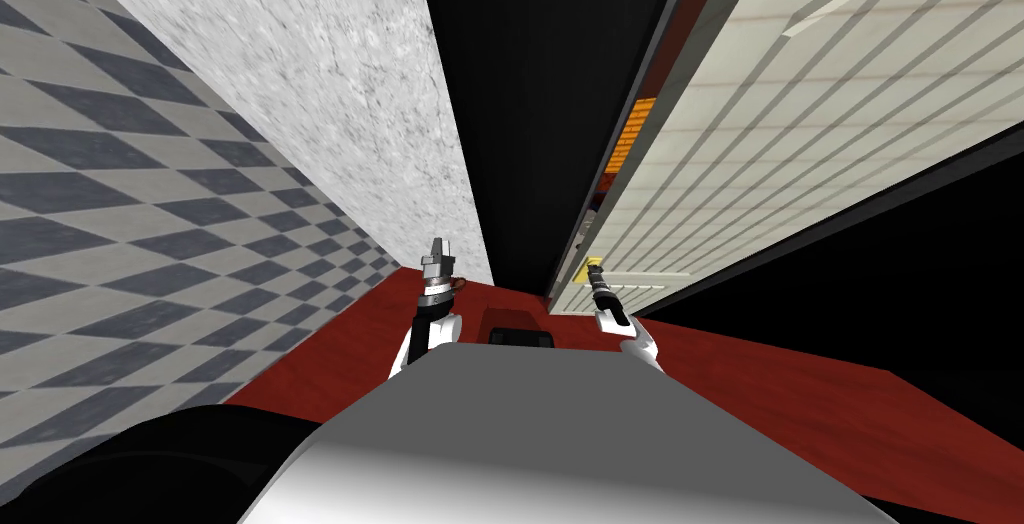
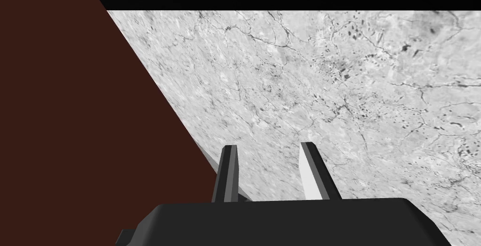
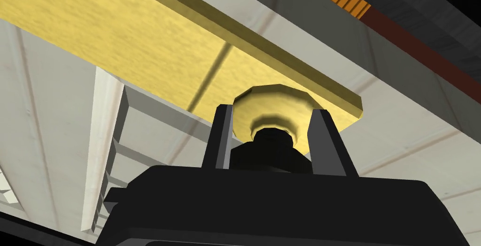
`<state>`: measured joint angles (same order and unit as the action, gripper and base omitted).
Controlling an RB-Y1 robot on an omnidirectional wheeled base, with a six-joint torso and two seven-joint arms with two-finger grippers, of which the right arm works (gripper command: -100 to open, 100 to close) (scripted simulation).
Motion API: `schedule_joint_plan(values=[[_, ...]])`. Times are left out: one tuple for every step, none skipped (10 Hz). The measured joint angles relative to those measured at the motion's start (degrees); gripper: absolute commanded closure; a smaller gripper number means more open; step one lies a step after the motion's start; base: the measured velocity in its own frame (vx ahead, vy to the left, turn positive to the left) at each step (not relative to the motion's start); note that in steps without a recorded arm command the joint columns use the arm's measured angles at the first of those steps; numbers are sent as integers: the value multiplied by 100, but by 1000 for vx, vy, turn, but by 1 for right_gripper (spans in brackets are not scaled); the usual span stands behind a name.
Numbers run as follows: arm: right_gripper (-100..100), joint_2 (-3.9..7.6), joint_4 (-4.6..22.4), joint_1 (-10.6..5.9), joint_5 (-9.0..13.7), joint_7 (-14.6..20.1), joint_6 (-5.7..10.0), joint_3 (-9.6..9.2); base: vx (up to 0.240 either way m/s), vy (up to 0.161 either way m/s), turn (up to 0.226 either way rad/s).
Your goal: Pull the door open
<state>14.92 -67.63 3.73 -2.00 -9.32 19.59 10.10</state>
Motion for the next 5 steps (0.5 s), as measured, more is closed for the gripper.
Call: schedule_joint_plan(values=[[100, 25, 38, -28, 12, 140, 5, -17, -31, -30, 77], [100, 17, 51, -33, 21, 291, 20, -10, -26, -29, 32], [100, 20, 61, -37, 28, 404, 36, -17, -26, -34, 76], [100, 9, 22, -12, 37, 551, 30, -13, -39, -49, 116], [100, -22, -115, 52, 46, 708, -37, -7, -33, -33, 54]])
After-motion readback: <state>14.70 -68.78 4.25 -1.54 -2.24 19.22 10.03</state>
